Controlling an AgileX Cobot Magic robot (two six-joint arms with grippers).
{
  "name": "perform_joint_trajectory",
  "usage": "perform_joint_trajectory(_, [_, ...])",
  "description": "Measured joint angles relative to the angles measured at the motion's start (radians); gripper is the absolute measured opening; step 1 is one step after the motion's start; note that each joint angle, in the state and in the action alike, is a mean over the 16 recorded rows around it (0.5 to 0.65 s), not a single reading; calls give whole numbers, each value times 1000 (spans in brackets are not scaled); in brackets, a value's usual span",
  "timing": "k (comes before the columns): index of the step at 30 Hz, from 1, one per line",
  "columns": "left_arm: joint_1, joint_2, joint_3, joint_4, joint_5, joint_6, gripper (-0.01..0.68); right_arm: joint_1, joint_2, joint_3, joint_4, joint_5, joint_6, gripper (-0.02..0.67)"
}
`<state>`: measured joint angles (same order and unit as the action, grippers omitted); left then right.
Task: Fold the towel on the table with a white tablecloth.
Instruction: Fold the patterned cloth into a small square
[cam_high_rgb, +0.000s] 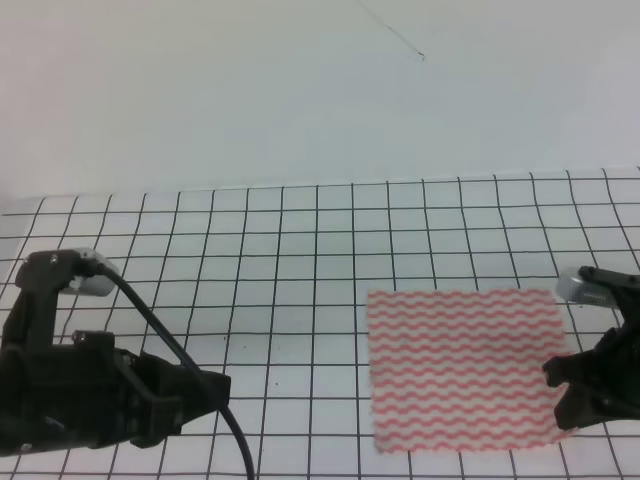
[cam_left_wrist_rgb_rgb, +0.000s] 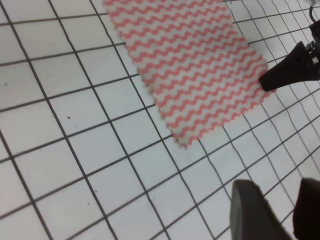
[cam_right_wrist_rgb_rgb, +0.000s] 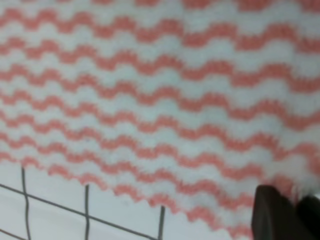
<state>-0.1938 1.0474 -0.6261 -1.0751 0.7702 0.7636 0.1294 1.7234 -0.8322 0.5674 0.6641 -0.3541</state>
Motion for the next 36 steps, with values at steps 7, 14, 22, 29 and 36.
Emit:
perform_joint_trajectory(7, [0,42,-24,-4,-17,32,187,0,1,-66,10,40,-30,2])
perform_joint_trajectory(14, [-2,136,-81,-12,-28,87,187,0,11,-146,7,59,-31,2])
perform_joint_trajectory(22, [-47,277,-177,-26,-40,157,187,0,69,-227,3,46,-31,2])
perform_joint_trajectory(29, [-129,400,-264,-36,-95,184,187,0,134,-296,1,31,-37,2])
perform_joint_trajectory(36, [-188,522,-352,-37,-159,192,187,-1,166,-353,0,14,-44,1])
